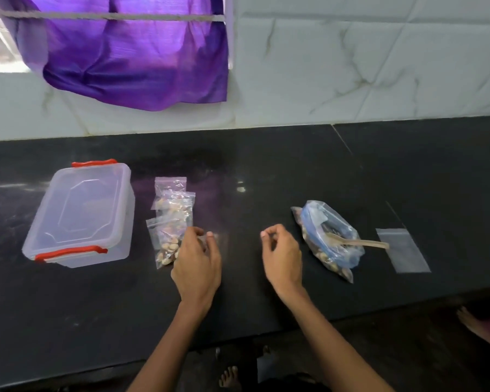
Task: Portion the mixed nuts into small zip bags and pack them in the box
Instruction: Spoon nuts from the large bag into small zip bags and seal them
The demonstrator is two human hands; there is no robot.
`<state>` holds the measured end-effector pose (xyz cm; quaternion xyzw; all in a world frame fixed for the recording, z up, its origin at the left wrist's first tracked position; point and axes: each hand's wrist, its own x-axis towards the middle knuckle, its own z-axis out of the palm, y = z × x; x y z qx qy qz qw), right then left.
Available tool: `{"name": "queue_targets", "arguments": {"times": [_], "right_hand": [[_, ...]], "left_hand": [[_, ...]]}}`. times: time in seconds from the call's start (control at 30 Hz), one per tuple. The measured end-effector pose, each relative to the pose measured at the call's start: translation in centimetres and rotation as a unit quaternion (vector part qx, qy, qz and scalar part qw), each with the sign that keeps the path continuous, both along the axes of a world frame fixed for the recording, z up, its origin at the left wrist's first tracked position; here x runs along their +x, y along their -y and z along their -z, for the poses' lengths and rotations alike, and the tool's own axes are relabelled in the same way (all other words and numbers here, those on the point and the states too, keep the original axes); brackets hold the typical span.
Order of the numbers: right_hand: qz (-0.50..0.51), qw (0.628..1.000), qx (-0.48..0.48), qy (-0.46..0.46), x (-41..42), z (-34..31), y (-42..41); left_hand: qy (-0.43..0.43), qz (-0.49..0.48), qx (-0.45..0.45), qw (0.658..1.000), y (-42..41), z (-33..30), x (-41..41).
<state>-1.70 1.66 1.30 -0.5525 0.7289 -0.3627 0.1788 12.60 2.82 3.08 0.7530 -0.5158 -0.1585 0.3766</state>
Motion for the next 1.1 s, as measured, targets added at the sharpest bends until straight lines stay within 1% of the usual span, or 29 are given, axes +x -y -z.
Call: {"name": "queue_targets", "arguments": {"times": [0.07, 0.17, 0.3, 0.4, 0.5, 0.57, 0.67, 0.73, 0.8, 0.93, 1.1], "right_hand": [[0.017, 1.0, 0.008, -0.015, -2.2, 0.1, -0.6], [0.017, 0.998, 0.043, -0.04, -3.9, 0.3, -1.0], [-0.014, 0.99, 0.093, -0.108, -4.8, 0.5, -1.0], [-0.051, 0.983, 0.1, -0.147, -5.0, 0.2, -0.9], [-0.079, 0.983, 0.098, -0.135, -5.4, -0.4, -0.9], [-0.073, 0.989, 0.076, -0.103, -6.2, -1.5, -1.0], [-0.026, 0.998, 0.021, -0.053, -8.4, -4.0, -0.9], [0.015, 0.999, -0.002, -0.045, -10.5, -5.2, -0.6], [0.035, 0.998, 0.009, -0.048, -12.3, -5.4, -0.2], [0.019, 0.994, 0.07, -0.078, -14.5, -4.8, -0.1], [0.033, 0.996, 0.074, -0.036, -17.7, -5.5, 0.1]], "left_hand": [[0.0, 0.024, 0.005, 1.0, 0.0, -0.1, -1.7], [0.003, 0.051, 0.013, 0.999, 0.2, -0.2, -3.9], [0.001, 0.076, 0.016, 0.997, 0.7, -0.5, -6.4], [0.002, 0.083, 0.016, 0.996, 1.3, -0.9, -8.2], [0.002, 0.081, 0.02, 0.997, 2.0, -1.1, -9.8], [0.001, 0.084, 0.019, 0.996, 2.6, -1.3, -10.8], [0.0, 0.095, 0.008, 0.995, 3.4, -1.6, -12.6], [-0.001, 0.102, 0.006, 0.995, 3.9, -1.8, -14.0], [-0.002, 0.112, 0.007, 0.994, 4.4, -1.9, -15.3], [0.008, 0.124, 0.016, 0.992, 5.3, -1.6, -17.5], [0.013, 0.123, 0.012, 0.992, 5.9, -1.8, -19.4]]}}
